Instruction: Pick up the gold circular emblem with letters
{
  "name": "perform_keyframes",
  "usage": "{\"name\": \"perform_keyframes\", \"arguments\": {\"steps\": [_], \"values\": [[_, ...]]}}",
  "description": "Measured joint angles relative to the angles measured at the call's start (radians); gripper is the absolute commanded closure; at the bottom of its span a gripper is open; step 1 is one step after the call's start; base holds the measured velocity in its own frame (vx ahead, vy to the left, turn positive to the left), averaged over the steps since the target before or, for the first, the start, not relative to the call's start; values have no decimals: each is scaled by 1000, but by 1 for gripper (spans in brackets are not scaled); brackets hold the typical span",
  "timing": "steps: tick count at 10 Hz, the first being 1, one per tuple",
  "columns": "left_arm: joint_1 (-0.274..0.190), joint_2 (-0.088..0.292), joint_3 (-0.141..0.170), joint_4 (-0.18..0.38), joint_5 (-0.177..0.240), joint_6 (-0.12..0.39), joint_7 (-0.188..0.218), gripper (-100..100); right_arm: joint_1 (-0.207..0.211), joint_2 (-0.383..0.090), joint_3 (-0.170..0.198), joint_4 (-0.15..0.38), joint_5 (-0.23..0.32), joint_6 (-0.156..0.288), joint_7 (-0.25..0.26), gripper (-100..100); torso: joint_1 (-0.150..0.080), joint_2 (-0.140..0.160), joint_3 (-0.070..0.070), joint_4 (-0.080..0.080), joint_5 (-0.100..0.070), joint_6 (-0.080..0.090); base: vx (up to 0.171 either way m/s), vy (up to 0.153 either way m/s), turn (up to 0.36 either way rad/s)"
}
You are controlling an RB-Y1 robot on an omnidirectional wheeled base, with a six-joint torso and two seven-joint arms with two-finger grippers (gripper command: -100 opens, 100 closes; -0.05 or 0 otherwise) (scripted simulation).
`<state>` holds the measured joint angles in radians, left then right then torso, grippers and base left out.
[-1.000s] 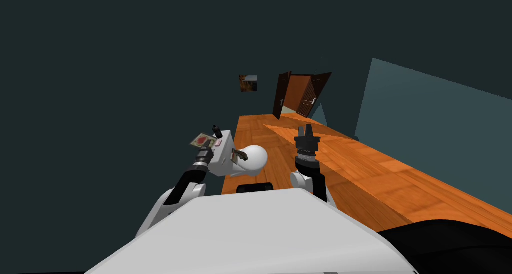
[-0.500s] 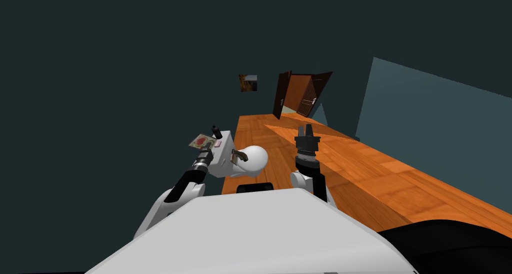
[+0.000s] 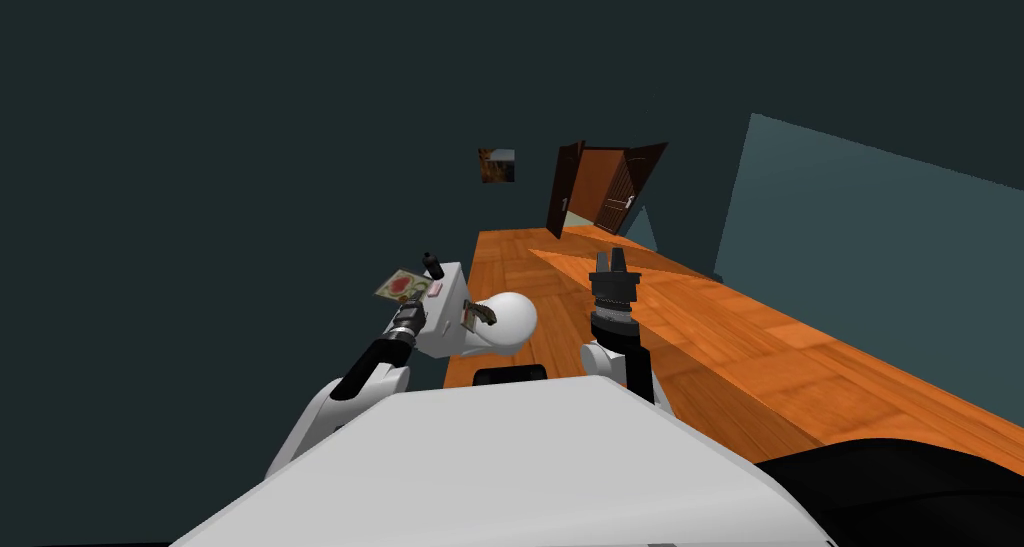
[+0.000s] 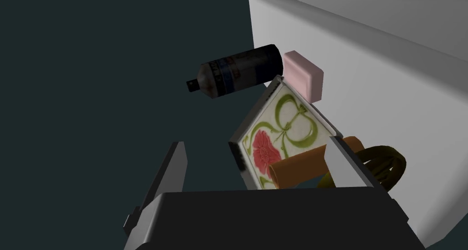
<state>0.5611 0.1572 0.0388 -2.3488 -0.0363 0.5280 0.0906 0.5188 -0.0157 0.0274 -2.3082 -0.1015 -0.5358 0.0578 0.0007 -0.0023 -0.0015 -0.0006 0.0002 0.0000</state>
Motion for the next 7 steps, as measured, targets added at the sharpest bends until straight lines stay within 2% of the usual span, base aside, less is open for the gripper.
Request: {"name": "perform_keyframes", "arguments": {"steps": [7], "values": [[-2, -7, 31, -14, 28, 196, -10, -100, 0, 0, 0, 0, 0, 0, 0, 0, 1, 0, 0, 0, 0, 0, 35, 13, 9]]}}
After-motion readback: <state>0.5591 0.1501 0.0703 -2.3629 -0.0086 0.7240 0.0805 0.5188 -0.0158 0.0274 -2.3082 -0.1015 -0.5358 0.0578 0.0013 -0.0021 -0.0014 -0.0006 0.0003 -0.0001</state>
